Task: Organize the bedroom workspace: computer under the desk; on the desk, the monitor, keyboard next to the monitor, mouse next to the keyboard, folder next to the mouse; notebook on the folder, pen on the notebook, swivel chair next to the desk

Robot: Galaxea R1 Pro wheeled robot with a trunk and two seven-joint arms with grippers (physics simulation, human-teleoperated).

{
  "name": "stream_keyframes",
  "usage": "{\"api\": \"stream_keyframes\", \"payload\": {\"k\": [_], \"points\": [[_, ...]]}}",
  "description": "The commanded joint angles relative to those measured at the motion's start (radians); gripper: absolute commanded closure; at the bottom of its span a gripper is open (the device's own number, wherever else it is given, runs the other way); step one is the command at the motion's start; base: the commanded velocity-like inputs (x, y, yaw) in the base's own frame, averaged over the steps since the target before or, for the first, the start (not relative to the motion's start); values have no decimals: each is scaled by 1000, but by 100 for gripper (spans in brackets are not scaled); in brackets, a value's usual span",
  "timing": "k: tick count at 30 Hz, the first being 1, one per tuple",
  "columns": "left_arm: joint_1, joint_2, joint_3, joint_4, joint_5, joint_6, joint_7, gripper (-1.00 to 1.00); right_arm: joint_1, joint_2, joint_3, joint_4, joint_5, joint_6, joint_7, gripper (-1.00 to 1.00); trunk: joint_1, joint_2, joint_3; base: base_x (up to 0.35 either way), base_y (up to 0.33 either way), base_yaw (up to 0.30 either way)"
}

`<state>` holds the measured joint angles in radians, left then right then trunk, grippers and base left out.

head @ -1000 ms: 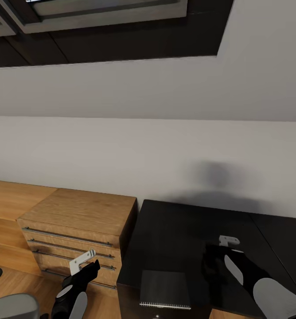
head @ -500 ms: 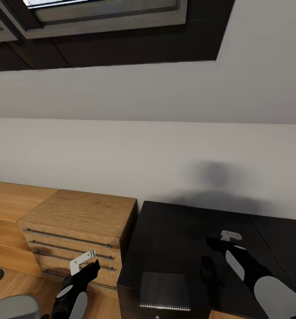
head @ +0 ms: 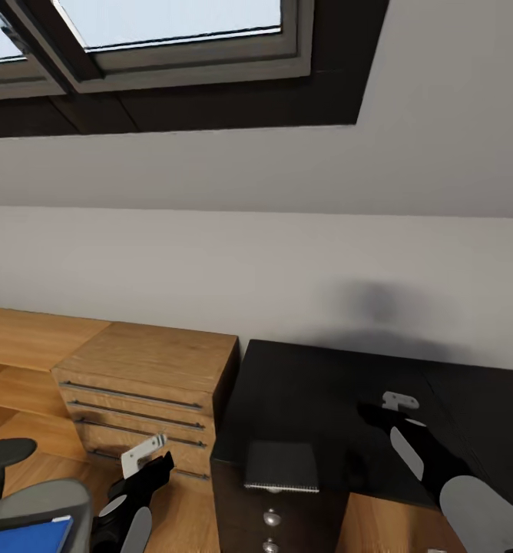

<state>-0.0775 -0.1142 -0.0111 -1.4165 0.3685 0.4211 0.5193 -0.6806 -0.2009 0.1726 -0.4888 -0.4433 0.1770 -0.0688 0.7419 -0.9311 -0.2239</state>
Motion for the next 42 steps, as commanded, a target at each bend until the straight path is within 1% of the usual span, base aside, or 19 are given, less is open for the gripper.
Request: {"api": "stream_keyframes", "payload": {"k": [1, 3, 12, 15, 17, 19, 21, 22, 23, 26, 28, 30, 31, 33, 34, 37, 42], "points": [[-1, 0, -1, -1, 9, 2, 8, -100, -1, -2, 7, -4, -12, 4, -8, 100, -4, 6, 2, -336, 0, 0], [-1, 0, -1, -1, 9, 2, 8, -100, -1, -2, 5, -5, -12, 4, -8, 100, -12, 20, 8, -329, 0, 0], [-1, 0, -1, -1, 9, 2, 8, -100, -1, -1, -1, -11, -12, 4, -9, 100, -47, 83, 36, -28, 0, 0], [-1, 1, -1, -1, 9, 2, 8, -100, -1, -1, -23, -12, -12, 5, -9, 100, -58, 104, 46, -2, 0, 0], [-1, 1, -1, -1, 9, 2, 8, -100, -1, -1, -50, -12, -12, 5, -9, 100, -66, 118, 52, -1, 0, -23], [-1, 0, -1, -1, 9, 2, 8, -100, -1, -2, -87, -12, -12, 4, -9, 100, -73, 132, 58, 0, 0, -140], [-1, 0, -1, 0, 9, 2, 8, -100, -1, -2, -99, -13, -11, 4, -9, 100, -81, 146, 64, 0, 0, -197], [-1, 0, -1, 3, 8, 2, 8, -100, 0, -2, -113, -12, -11, 4, -10, 100, -85, 153, 67, 0, 0, -112], [-1, 0, -1, 5, 8, 2, 8, -100, 0, -1, -116, -12, -11, 4, -10, 100, -89, 160, 71, 0, 0, -72], [-1, 0, -2, 8, 8, 2, 8, -100, 0, 0, -120, -12, -11, 3, -13, 100, -100, 181, 80, 0, 0, -44], [-1, -1, -3, 10, 8, 2, 8, -100, 0, 1, -122, -12, -12, 3, -59, 100, -108, 195, 86, 0, 0, -7], [-1, -1, -3, 10, 8, 2, 8, -100, 0, 1, -122, -12, -12, 3, -71, 100, -116, 209, 92, 0, 0, -3], [-1, -1, -8, 13, 7, 3, 7, -100, -1, 2, -122, -11, -11, 1, -96, 100, -116, 209, 93, 0, 0, -145], [-1, 0, -21, 13, 7, 2, 7, -100, -1, 2, -121, -11, -8, 1, -99, 100, -116, 209, 94, 0, 0, -181], [-1, 3, -58, 14, 5, -5, 7, -100, -1, 6, -116, -9, 9, 1, -101, 100, -116, 209, 94, -9, 0, -258], [-1, 4, -69, 14, 4, -6, 7, -100, -1, 7, -115, -7, 32, 1, -102, 100, -116, 209, 96, -114, -80, -268], [-1, 4, -71, 14, 3, -7, 8, -100, 0, 4, -115, -7, 39, 1, -102, 100, -116, 209, 99, -165, -238, -275]]}}
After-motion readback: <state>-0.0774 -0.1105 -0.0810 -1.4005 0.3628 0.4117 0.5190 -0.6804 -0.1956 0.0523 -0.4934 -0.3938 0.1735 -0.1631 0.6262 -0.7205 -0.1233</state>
